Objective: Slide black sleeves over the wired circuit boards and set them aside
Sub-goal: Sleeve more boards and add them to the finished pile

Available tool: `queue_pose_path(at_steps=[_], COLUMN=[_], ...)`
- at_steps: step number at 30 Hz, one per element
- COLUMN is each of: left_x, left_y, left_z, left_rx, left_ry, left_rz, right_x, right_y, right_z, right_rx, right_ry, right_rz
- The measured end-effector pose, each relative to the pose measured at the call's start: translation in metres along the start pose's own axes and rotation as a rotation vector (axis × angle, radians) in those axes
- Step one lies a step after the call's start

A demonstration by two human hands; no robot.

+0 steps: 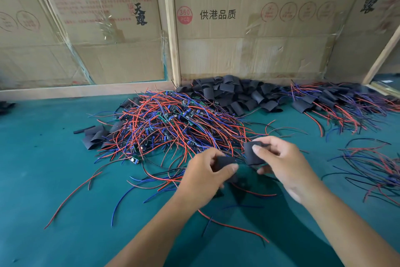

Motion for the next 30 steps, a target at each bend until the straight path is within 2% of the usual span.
queue_pose_path(at_steps=[3,8,11,14,17,21,24,27,30], left_x=[-0.009,-0.006,-0.006,-0.003,-0.004,-0.001,-0.009,-0.037,-0.058], left_y=[0.046,0.126,0.133,0.126,0.119,0.131,0.145,0.145,0.142], left_z=[-0.001,0.024,0.032,0.032,0.027,0.025,0.006,-0.018,-0.025], left_rx=[-0.19,-0.49,-0.543,-0.532,-0.524,-0.563,-0.705,-0.734,-0.68], left_ry=[-0.025,0.156,0.225,0.202,0.144,0.186,0.077,-0.022,0.067], left_rz=[-0.133,-0.2,-0.073,0.08,0.095,-0.034,-0.172,-0.296,-0.46], right_x=[-0.005,-0.008,-0.007,-0.005,-0.004,-0.001,-0.001,-0.004,-0.004], right_y=[0.009,0.004,0.0,-0.002,-0.002,-0.01,-0.015,-0.016,-0.015], right_z=[-0.005,-0.008,-0.006,-0.003,-0.002,-0.003,-0.007,-0.01,-0.014], right_rx=[-0.197,-0.409,-0.483,-0.493,-0.441,-0.417,-0.418,-0.417,-0.38], right_ry=[-0.083,-0.187,-0.21,-0.226,-0.222,-0.234,-0.265,-0.29,-0.285], right_rz=[-0.007,0.055,0.092,0.143,0.168,0.286,0.334,0.355,0.373])
Point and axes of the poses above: each hand's wrist, its own x-axis away from the middle knuckle, its own y-axis out of the back of the hand, z = x × y, the point moved 6 cm from there along -x, towards the middle knuckle, and after that the axes turned 7 degrees about -y, right-handed, at the moved point
